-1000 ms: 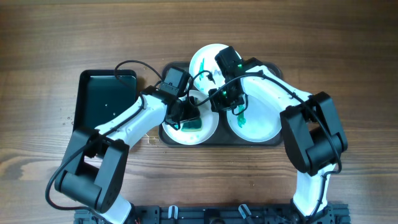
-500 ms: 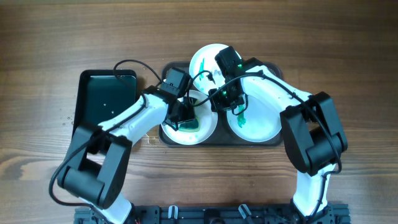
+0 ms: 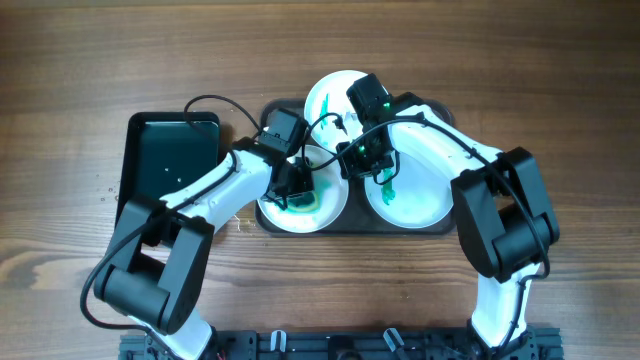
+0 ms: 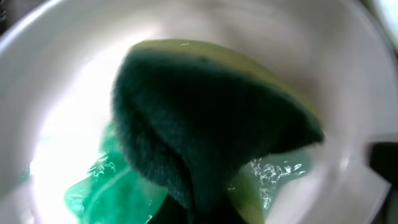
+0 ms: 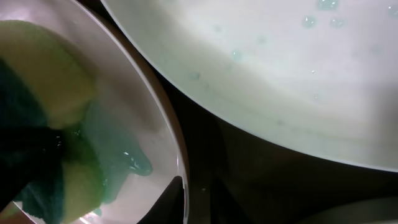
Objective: Clean dirty plates on tray and stack at the side
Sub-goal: 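Hold the plate with the right gripper and scrub it with the sponge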
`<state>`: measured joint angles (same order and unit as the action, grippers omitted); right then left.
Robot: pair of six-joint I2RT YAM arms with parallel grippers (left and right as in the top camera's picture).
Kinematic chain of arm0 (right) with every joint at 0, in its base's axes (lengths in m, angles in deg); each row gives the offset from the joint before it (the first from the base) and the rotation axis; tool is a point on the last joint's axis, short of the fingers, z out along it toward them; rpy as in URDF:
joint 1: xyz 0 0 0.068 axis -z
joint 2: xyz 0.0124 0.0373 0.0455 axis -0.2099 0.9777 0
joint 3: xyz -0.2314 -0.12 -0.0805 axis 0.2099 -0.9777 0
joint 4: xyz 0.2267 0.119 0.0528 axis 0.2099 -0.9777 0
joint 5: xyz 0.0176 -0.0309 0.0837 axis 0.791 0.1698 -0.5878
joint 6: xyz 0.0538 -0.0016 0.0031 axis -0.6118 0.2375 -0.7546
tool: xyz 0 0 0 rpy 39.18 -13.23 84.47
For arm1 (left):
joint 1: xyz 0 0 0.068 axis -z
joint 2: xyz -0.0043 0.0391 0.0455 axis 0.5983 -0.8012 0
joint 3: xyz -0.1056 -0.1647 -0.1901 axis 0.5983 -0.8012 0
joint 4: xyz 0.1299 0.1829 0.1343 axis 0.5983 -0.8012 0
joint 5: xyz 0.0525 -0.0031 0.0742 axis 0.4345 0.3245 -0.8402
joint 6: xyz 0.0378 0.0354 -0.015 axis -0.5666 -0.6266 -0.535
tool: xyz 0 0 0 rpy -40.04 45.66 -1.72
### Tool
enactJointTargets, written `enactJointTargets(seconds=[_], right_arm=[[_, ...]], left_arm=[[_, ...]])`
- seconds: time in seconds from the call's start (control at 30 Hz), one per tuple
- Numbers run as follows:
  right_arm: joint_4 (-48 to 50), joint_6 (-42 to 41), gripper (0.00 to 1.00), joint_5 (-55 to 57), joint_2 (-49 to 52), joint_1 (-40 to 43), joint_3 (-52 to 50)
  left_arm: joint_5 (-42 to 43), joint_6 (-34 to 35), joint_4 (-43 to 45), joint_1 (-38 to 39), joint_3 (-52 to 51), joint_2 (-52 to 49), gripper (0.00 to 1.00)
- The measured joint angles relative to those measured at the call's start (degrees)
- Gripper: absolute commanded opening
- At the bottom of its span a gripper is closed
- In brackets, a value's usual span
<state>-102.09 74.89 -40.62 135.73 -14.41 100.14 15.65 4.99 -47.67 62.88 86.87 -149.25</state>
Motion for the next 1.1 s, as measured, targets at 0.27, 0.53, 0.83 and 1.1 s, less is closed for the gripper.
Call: enactJointTargets(seconds=[0.27,0.53,0.83,1.1], right_arm=[[0.28,-0.02,0.15,-1.49,0.0,-0.07,0.0],[0.26,-0.02,0.11,-1.77,0.0,-0.07,0.0],[0.37,-0.02,0.07,-2.58,0.0,-0.07,0.0],[0.39,-0.02,0.04,-2.84,0.0,-0.07,0.0]], left_arm=[[-4.24,3.74,-3.78,-1.2,0.57,0.0,0.04],[-9.6,4.33,-5.42,-2.82,0.55,1.16,0.04],[-2.16,2.19,-0.59,-3.28,-0.11,2.54,0.04],[8.15,-2.14,4.68,-3.39,-4.13,2.58,0.04]])
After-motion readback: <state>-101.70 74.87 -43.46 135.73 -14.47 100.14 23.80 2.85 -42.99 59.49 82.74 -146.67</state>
